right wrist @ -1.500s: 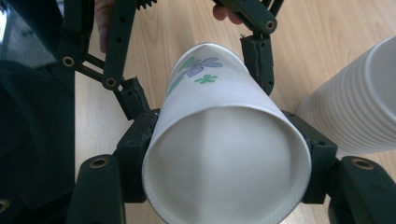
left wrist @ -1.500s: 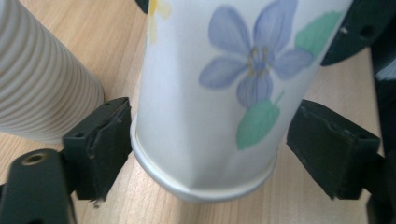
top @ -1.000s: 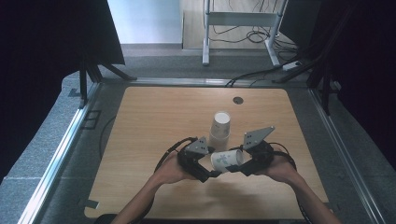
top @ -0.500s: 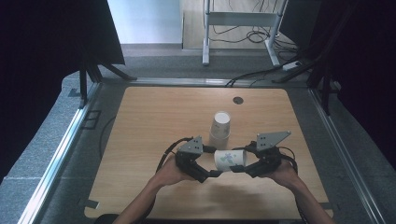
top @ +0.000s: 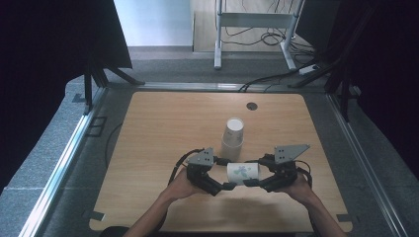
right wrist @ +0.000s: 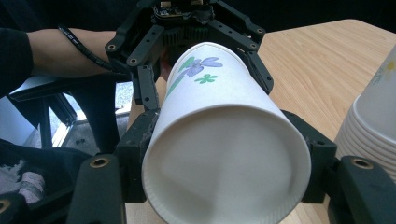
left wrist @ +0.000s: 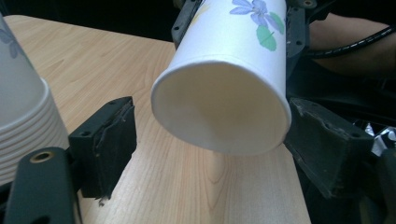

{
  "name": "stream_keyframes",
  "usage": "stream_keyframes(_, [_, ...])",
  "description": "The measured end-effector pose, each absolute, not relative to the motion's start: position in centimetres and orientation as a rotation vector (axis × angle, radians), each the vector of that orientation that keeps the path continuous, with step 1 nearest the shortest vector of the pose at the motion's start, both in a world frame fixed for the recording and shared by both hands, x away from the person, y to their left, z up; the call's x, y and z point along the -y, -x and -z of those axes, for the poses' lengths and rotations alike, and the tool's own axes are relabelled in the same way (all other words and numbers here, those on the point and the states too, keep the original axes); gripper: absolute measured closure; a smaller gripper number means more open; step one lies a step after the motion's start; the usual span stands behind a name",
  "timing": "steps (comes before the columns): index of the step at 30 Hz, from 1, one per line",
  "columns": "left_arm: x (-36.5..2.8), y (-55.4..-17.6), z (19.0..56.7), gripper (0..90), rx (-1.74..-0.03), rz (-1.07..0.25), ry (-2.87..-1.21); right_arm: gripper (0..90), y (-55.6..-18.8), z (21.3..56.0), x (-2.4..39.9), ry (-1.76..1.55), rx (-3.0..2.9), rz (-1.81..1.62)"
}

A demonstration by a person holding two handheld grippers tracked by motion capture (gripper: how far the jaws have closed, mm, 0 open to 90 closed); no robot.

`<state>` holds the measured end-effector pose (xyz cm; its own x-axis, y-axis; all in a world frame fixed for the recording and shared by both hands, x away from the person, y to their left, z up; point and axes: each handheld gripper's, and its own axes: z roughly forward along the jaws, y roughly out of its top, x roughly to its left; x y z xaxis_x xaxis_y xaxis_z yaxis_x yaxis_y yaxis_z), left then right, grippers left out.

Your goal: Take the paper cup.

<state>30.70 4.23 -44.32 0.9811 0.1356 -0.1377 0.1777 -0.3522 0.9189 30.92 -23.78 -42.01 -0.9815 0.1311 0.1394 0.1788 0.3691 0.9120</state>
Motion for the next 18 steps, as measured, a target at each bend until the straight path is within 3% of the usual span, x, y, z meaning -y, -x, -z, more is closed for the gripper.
stream_keyframes(8, [-4.23,-30.56,44.46,29.4,-0.201,0.05,-1.919,36.7,-31.01,42.32,23.9,0.284,2.526,1.74])
stream_keyframes(18, [-4.27,-30.5,44.57,33.3,-0.2,0.028,-1.919,36.7,-31.33,42.44,23.99,0.274,2.525,1.716])
